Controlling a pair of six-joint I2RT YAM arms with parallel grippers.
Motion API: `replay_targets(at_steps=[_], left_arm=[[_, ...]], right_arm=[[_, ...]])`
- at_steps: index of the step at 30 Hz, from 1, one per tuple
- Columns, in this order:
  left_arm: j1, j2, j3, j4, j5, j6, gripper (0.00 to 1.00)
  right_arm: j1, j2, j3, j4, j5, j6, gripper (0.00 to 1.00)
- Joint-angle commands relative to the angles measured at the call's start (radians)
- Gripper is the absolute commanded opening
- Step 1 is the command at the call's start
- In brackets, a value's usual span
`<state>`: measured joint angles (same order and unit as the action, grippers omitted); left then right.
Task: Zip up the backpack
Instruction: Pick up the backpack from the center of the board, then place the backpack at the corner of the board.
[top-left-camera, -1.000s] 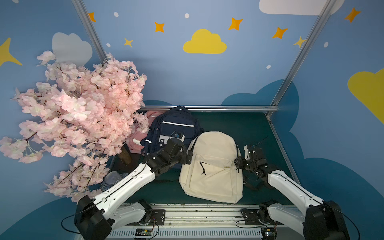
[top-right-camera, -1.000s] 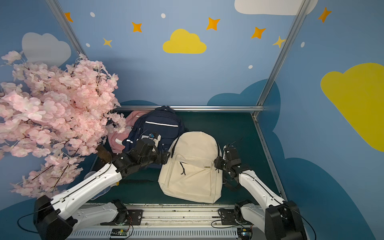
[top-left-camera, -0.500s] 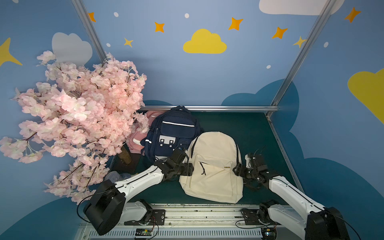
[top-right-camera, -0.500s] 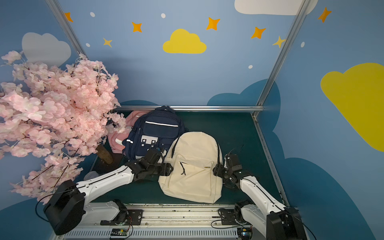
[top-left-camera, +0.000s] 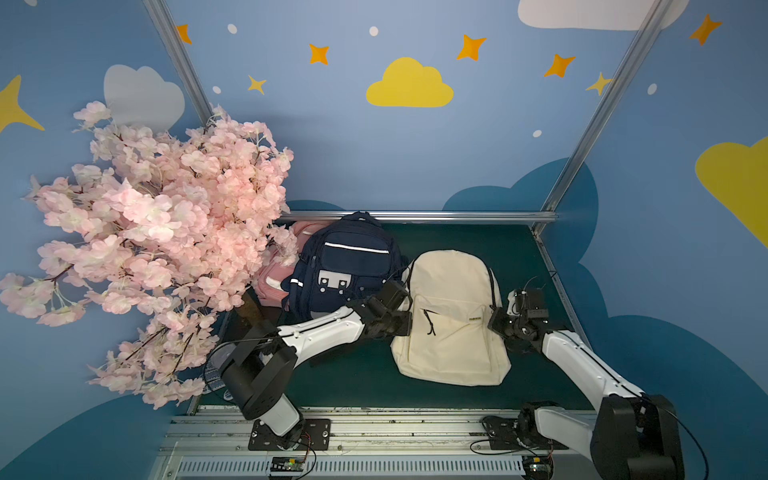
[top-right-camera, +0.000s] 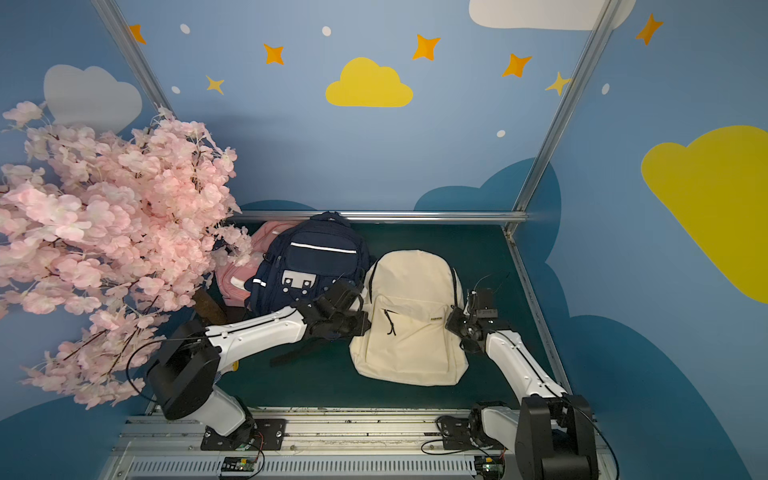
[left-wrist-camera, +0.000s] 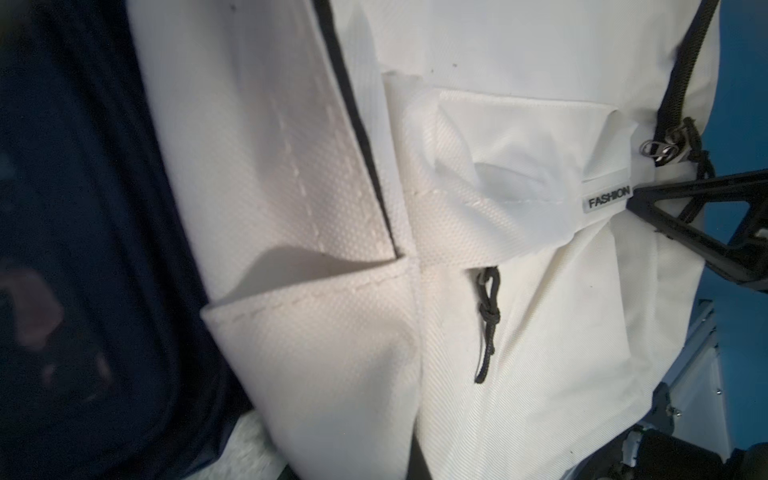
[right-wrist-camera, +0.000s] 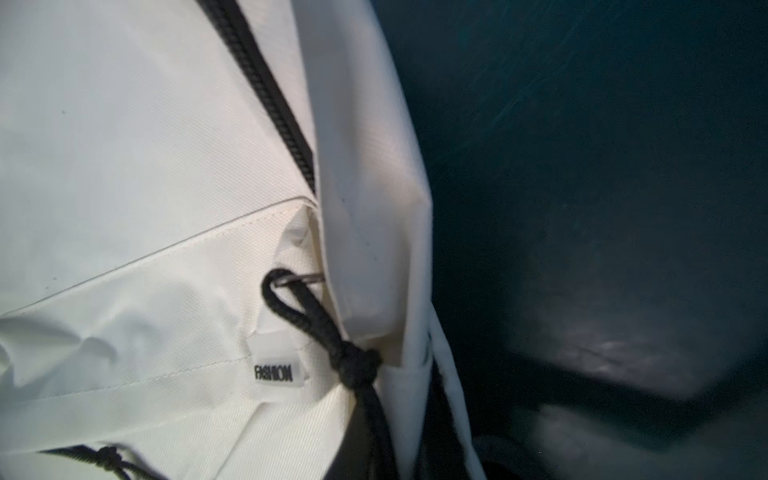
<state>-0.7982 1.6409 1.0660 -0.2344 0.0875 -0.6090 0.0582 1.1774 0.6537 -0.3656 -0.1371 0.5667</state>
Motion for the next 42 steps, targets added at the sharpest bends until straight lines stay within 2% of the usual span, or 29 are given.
replay_targets(at_steps=[1,6,8,12,13,15,17,25,28,30,36,40,42], left_arm=[[-0.021,0.097,0.135,0.113,0.034,0.003,0.08],[-0.019,0.314,0.398,0.132,0.067,-0.01,0.08],[-0.018,0.387,0.493,0.112,0.058,-0.019,0.08],[-0.008,0.499,0.616,0.104,0.039,-0.067,0.08],[-0.005,0.52,0.64,0.101,0.035,-0.076,0.07],[0.002,0.577,0.706,0.07,0.024,-0.084,0.04],[0.004,0.617,0.759,0.043,0.002,-0.08,0.03],[0.011,0.804,1.009,-0.047,0.004,-0.074,0.03],[0.012,0.823,1.021,-0.044,-0.009,-0.098,0.03],[0.013,0.802,0.98,-0.042,-0.045,-0.103,0.03],[0.039,0.641,0.665,0.129,-0.175,-0.153,0.03],[0.049,0.648,0.67,0.124,-0.165,-0.148,0.03],[0.041,0.673,0.718,0.116,-0.135,-0.126,0.03]], right_arm=[[-0.123,0.072,0.111,0.065,-0.106,0.036,0.04],[-0.265,0.249,0.307,0.066,-0.219,0.054,0.04],[-0.294,0.311,0.372,0.058,-0.234,0.062,0.08],[-0.318,0.442,0.5,0.043,-0.255,0.067,0.42],[-0.319,0.453,0.522,0.014,-0.247,0.061,0.47],[-0.319,0.435,0.534,-0.035,-0.217,0.05,0.61],[-0.314,0.387,0.513,-0.061,-0.173,0.027,0.68],[-0.194,0.244,0.352,-0.101,-0.084,-0.067,0.71],[-0.2,0.211,0.323,-0.114,0.035,-0.064,0.74],[-0.229,0.181,0.317,-0.126,0.112,0.009,0.77],[-0.258,0.125,0.318,-0.092,0.013,-0.013,0.79],[-0.258,0.097,0.296,-0.085,-0.018,-0.016,0.82],[-0.261,0.08,0.275,-0.058,-0.085,-0.021,0.82]])
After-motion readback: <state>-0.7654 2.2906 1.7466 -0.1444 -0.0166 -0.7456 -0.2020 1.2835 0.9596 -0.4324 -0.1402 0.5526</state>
